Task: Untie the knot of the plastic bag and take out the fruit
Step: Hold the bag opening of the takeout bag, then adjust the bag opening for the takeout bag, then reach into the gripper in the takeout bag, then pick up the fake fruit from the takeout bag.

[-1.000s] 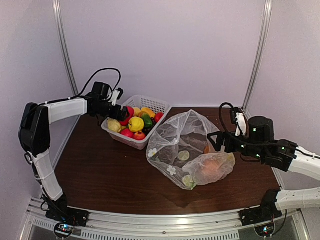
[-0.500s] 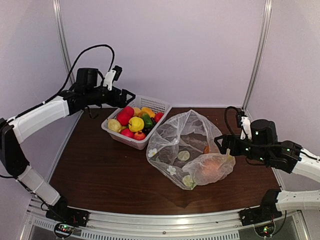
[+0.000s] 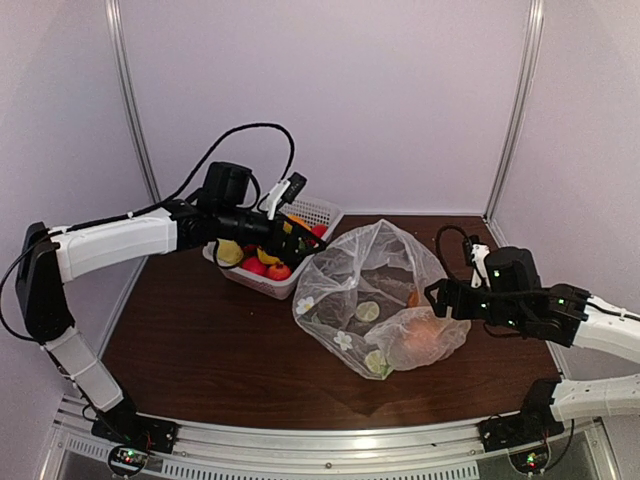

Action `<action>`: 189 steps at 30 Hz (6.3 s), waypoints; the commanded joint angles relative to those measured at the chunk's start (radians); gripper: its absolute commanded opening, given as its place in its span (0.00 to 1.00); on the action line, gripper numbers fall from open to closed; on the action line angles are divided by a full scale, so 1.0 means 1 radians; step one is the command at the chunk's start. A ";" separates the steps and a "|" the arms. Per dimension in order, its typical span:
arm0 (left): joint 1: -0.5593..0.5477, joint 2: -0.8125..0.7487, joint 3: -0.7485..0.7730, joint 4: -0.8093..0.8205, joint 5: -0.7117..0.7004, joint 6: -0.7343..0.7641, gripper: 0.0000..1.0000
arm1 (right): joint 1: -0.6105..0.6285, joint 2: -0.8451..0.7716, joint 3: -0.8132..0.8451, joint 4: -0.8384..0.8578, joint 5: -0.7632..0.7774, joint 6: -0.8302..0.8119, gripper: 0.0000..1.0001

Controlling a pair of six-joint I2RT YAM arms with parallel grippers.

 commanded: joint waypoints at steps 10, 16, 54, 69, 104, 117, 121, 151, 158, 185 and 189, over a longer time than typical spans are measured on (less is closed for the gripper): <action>-0.070 0.095 0.016 -0.018 0.057 -0.012 0.90 | -0.004 0.015 -0.051 0.096 0.002 0.025 0.64; -0.078 0.095 0.019 -0.018 0.068 -0.010 0.56 | -0.004 0.052 -0.048 0.130 -0.003 0.023 0.26; -0.171 -0.074 -0.147 0.141 -0.171 -0.020 0.00 | -0.104 0.231 0.293 0.089 -0.149 -0.182 0.74; -0.171 -0.080 -0.153 0.135 -0.208 -0.006 0.00 | 0.139 0.391 0.362 0.153 -0.197 -0.125 0.71; -0.170 -0.097 -0.165 0.150 -0.214 0.031 0.00 | 0.169 0.188 0.206 -0.086 0.158 -0.051 0.74; -0.179 -0.080 -0.166 0.150 -0.211 0.036 0.00 | 0.238 0.410 0.412 -0.014 0.092 -0.141 0.62; -0.179 -0.075 -0.167 0.148 -0.219 0.028 0.00 | 0.241 0.524 0.440 -0.016 0.135 -0.110 0.69; -0.179 -0.070 -0.165 0.132 -0.257 0.031 0.00 | 0.070 0.540 0.147 -0.010 0.159 0.003 0.98; -0.178 -0.062 -0.163 0.135 -0.238 0.031 0.00 | 0.088 0.437 0.202 -0.032 0.123 -0.052 0.98; -0.179 -0.049 -0.160 0.131 -0.234 0.029 0.00 | 0.073 0.682 0.368 -0.044 0.174 -0.099 0.90; -0.178 -0.051 -0.159 0.129 -0.237 0.030 0.00 | 0.070 0.662 0.328 -0.099 0.207 -0.055 0.95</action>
